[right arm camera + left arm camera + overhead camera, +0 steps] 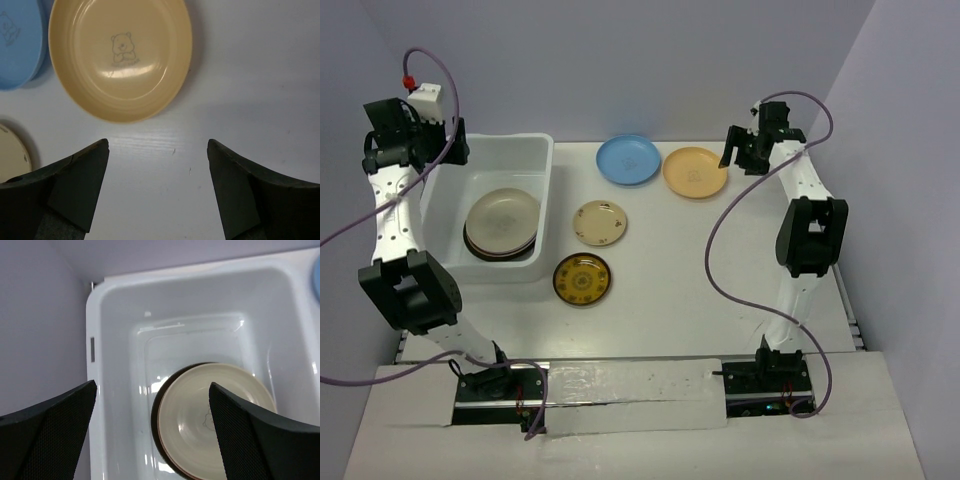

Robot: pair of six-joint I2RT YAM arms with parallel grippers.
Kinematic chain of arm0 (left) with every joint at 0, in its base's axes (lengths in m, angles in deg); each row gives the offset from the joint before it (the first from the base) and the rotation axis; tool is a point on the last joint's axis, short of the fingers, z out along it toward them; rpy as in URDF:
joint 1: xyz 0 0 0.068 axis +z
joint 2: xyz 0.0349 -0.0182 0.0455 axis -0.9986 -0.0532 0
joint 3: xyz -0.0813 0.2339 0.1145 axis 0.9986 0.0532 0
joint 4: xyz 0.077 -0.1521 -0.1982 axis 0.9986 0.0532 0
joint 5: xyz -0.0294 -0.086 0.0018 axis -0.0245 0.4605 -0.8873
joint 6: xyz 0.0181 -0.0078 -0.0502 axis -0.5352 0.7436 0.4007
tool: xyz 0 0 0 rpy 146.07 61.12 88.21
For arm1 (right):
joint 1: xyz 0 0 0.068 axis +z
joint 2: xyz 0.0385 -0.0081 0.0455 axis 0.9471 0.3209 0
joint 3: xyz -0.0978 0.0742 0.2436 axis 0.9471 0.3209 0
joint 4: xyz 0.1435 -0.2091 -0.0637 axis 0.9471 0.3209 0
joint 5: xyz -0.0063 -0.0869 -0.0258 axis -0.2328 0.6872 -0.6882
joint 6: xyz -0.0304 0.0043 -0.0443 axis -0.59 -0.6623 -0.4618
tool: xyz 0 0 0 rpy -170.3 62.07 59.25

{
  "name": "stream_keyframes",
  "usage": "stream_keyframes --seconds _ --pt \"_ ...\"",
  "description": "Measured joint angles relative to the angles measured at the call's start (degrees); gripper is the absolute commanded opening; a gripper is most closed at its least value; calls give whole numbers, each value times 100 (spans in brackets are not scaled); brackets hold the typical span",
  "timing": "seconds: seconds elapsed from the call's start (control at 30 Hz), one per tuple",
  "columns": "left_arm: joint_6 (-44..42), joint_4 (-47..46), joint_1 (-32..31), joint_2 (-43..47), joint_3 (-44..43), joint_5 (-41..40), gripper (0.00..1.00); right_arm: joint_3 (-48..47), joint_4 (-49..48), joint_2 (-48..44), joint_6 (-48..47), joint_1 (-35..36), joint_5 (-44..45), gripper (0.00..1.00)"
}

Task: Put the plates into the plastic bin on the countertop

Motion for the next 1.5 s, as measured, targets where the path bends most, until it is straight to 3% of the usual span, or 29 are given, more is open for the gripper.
stream_keyframes --seconds 0.3,0.57,0.8,1.07,1.37,1.5 --pt "157 -141 -505 517 263 -40 99 -935 30 1087 500 0 454 70" --pt "294 -180 -530 765 336 -39 99 -1133 -15 1674 692 0 572 52" --pt "336 -171 -542 777 336 -39 99 -1266 -35 2072 832 0 482 46" --pt "343 -142 -546 777 336 -41 99 -1495 -28 2192 917 53 528 0" --pt "348 -56 -546 775 304 -37 99 -1513 28 2192 953 56 527 0" --pt "401 74 -544 772 233 122 99 -876 -79 1834 906 -53 153 0"
